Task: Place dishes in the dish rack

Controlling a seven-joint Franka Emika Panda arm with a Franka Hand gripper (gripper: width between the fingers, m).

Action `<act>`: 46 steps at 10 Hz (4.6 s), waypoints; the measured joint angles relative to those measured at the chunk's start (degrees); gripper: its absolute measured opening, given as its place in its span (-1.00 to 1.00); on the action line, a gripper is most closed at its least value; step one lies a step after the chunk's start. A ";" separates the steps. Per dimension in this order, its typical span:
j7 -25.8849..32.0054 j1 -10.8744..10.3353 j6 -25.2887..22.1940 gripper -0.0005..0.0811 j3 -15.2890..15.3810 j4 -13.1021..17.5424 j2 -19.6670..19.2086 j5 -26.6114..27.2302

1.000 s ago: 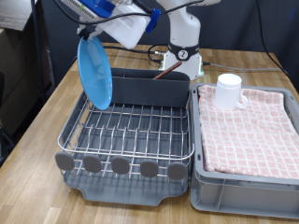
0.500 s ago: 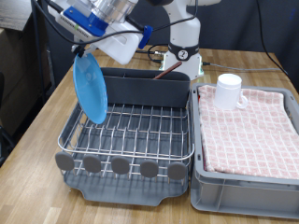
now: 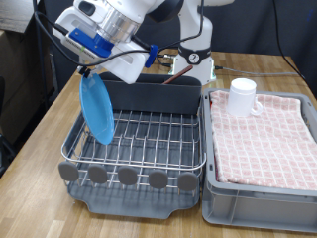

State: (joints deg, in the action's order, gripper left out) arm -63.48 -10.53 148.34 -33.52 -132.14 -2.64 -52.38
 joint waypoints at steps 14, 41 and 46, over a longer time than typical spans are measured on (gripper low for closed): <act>-1.93 -2.77 -8.38 0.62 3.29 1.00 -0.13 6.78; 20.26 -14.97 -31.25 0.98 25.37 5.68 9.59 41.13; 17.09 -15.82 -29.17 0.98 28.12 1.19 13.05 39.74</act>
State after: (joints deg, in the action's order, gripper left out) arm -46.39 -26.35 119.17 -5.40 -130.96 10.40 -12.64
